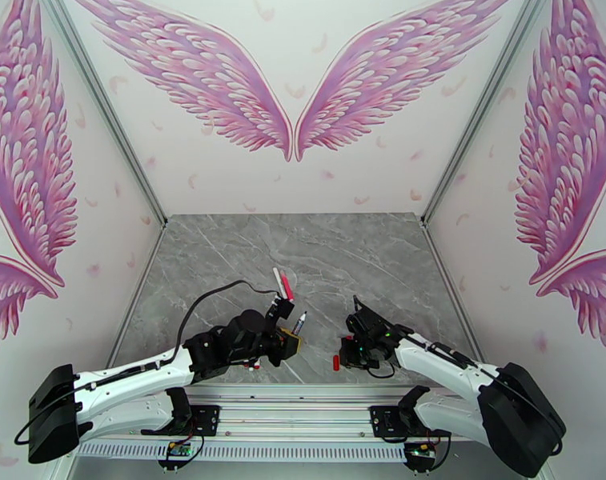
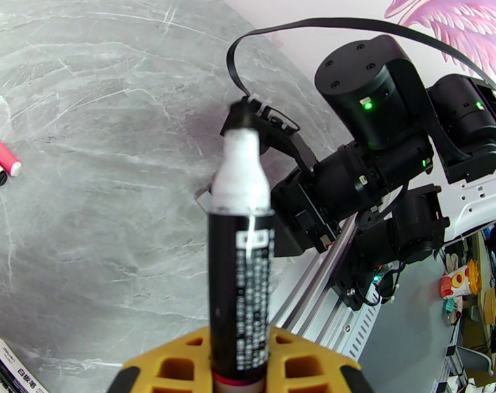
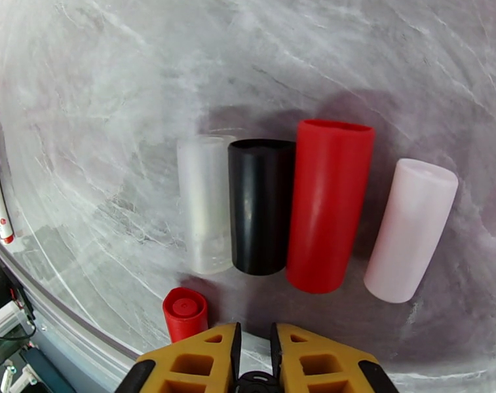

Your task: Open the pen caps

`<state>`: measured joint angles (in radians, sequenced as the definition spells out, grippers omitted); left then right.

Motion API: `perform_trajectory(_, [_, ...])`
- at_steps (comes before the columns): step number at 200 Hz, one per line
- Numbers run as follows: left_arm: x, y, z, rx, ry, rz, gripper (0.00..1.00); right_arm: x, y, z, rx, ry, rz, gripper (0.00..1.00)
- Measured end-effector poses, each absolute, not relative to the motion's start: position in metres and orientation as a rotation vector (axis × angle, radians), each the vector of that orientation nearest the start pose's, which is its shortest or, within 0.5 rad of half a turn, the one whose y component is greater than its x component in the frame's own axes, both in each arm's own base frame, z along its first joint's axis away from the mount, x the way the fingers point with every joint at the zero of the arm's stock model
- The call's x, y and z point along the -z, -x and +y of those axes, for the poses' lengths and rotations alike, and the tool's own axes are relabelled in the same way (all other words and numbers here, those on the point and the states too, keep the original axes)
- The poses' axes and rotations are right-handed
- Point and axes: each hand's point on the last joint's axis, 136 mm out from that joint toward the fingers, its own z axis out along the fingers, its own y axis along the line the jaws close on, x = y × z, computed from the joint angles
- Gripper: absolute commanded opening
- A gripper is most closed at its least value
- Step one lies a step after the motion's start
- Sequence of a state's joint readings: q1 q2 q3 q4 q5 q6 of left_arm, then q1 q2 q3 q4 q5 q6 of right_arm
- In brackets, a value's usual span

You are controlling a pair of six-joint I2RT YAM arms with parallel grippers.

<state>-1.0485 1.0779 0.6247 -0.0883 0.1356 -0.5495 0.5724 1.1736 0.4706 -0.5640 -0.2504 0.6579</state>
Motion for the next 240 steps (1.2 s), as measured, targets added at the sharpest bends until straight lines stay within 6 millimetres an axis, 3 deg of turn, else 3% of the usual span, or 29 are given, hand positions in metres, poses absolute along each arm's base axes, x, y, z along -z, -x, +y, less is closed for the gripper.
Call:
perform_trajectory(59, [-0.161, -0.155, -0.315, 1.029, -0.659, 2.232, 0.00, -0.016, -0.158, 0.155, -0.588, -0.066, 2.983, 0.32])
perform_trajectory(123, [-0.158, -0.158, -0.313, 0.981, -0.632, 2.240, 0.00, -0.022, -0.156, 0.155, -0.601, -0.052, 2.970, 0.32])
perform_trajectory(178, [-0.139, -0.171, -0.291, 0.758, -0.492, 2.326, 0.00, -0.057, -0.164, 0.160, -0.659, -0.026, 2.879, 0.35])
perform_trajectory(240, [-0.111, -0.175, -0.279, 0.489, -0.318, 2.445, 0.00, -0.101, -0.175, 0.170, -0.743, 0.121, 2.715, 0.61])
